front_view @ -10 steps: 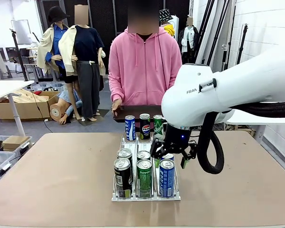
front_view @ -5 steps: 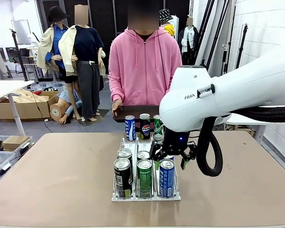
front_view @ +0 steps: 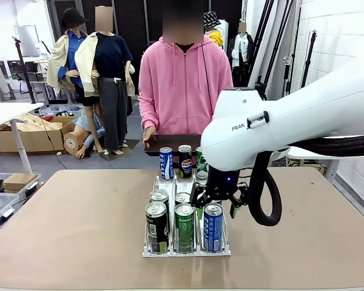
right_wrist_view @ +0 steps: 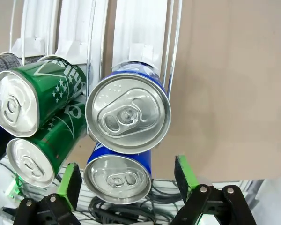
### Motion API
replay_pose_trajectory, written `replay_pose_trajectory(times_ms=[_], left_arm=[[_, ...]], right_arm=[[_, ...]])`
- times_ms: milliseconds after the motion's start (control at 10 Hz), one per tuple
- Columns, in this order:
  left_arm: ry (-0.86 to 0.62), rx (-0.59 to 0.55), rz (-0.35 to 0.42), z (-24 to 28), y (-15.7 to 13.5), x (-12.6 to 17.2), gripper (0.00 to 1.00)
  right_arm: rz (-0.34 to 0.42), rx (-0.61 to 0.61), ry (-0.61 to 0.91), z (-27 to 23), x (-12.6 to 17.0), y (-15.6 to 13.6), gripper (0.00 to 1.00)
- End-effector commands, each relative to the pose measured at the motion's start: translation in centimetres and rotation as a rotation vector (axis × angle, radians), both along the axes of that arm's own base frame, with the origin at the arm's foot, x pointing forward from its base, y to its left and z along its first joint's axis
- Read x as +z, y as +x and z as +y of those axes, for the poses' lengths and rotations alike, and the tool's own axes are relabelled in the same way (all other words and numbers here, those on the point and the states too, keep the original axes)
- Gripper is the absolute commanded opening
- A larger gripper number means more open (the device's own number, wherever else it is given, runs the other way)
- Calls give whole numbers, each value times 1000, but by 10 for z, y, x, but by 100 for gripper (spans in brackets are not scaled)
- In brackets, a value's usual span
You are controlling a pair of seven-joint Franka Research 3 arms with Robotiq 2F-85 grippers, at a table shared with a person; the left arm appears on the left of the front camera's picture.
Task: Retrieve and hand over the desired beverage to the person.
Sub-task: Pick up a can of the same type that the person held from the Automatic Can Dispenser.
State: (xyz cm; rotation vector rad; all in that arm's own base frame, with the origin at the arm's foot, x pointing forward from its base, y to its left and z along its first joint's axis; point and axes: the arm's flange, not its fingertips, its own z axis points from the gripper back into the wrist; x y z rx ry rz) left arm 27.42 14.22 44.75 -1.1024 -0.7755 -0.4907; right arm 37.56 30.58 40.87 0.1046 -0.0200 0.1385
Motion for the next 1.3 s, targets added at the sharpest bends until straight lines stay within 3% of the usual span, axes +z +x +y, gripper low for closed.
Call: replay_pose_trajectory(times_ms=[0,300,700,1200], left_arm=[[-14,0,-10,1,-2,2,100],[-14,0,-10,1,-2,2,100],[-14,0,-10,1,-2,2,100],[-14,0,-10,1,-2,2,100]], right_arm=[[-19,-12,-30,11,2,3,100],[-6,-4,-28,12,2,5,88],[8,-1,-26,11,3,6,58],[55,7,-15,10,-4,10,1]])
